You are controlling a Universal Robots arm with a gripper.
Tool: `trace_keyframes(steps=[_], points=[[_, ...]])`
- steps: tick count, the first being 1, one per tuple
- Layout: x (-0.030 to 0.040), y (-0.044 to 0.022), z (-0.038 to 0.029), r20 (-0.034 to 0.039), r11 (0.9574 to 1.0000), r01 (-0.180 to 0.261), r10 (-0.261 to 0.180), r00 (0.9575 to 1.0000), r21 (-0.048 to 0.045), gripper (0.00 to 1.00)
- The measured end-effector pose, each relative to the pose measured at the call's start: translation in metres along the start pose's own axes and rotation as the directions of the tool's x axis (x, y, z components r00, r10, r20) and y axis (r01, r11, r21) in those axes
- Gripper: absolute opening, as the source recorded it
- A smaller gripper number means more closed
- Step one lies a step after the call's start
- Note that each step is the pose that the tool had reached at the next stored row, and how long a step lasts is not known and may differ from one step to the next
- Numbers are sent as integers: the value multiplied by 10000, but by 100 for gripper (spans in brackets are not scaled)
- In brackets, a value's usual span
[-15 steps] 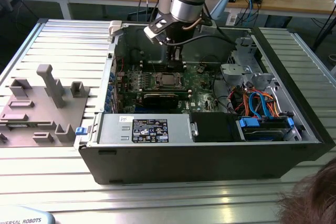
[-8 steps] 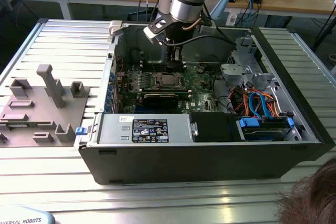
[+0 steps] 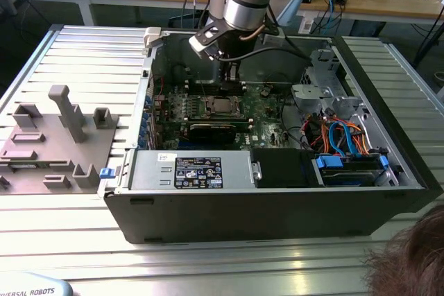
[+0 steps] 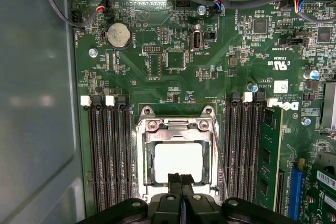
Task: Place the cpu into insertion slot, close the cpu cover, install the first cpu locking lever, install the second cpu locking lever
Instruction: 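Close the cpu cover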
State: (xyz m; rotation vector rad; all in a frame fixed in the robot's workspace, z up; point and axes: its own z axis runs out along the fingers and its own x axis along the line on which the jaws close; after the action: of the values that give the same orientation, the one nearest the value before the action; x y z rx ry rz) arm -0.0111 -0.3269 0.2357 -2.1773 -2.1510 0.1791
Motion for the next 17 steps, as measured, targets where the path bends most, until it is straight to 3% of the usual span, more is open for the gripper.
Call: trace_keyframes(steps=[17], points=[[1, -29, 33, 0, 10000, 1, -1, 10000, 1, 11]])
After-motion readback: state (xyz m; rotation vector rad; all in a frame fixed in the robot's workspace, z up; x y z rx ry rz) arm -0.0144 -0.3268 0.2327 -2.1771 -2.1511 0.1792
